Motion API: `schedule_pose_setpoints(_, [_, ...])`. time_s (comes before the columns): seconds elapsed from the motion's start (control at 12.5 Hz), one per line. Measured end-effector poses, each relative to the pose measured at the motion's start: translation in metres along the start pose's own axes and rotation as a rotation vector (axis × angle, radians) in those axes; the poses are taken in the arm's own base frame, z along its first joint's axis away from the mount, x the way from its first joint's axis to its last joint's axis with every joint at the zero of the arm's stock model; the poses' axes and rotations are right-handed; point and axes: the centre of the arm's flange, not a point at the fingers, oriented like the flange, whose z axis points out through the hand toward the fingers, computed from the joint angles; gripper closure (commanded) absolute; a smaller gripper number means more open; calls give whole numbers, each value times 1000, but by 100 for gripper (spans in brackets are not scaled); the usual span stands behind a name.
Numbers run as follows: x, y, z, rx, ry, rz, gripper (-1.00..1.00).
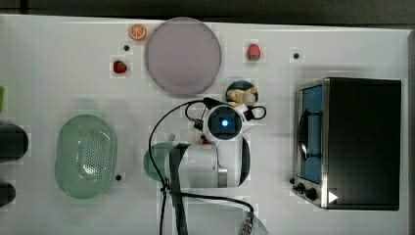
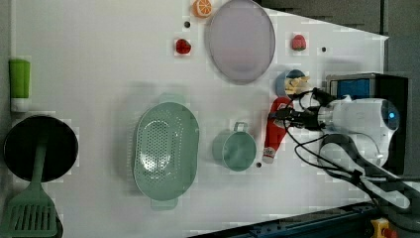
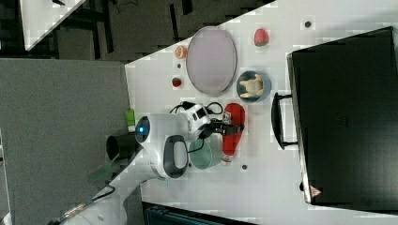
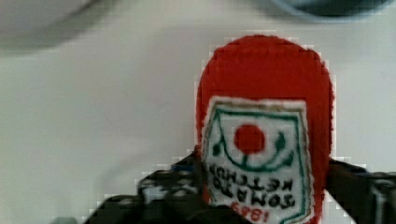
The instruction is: Pick ketchup from strainer and place it on the table
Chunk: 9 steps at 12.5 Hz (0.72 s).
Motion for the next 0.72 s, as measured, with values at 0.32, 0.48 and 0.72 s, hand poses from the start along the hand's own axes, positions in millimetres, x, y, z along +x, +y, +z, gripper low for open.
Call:
schedule_pose_setpoints(0.32, [1,1,-7,-2,11,-2,-100])
schedule_pose_setpoints(0.48, [12,-2,-51,3,91,-7,-100])
schedule_pose_setpoints(0.72, [46,-6,-163,6,204,38,-100])
